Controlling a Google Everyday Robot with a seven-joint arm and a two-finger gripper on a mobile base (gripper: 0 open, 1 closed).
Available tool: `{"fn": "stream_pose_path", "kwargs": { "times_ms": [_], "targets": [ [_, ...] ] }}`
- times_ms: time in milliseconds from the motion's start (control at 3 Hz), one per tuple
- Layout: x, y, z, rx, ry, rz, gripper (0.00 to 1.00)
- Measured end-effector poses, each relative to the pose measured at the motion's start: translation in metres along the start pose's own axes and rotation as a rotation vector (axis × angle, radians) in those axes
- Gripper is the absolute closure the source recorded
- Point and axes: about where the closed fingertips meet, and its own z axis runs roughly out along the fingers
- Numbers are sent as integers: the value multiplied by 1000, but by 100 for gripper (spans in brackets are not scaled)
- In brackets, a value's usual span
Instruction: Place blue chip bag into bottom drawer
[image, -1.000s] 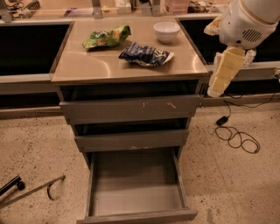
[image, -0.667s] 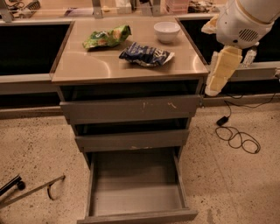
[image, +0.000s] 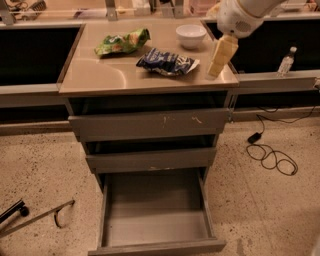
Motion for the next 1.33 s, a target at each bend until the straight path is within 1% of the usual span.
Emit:
{"fn": "stream_pose_path", "kwargs": {
  "times_ms": [333, 667, 1000, 1333],
  "targets": [
    [-8, -51, 47, 40, -48, -8, 0],
    [-8, -51, 47, 40, -48, -8, 0],
    [-25, -58, 77, 33, -78, -51, 0],
    [-48, -68, 127, 27, -105, -97, 0]
  ]
}}
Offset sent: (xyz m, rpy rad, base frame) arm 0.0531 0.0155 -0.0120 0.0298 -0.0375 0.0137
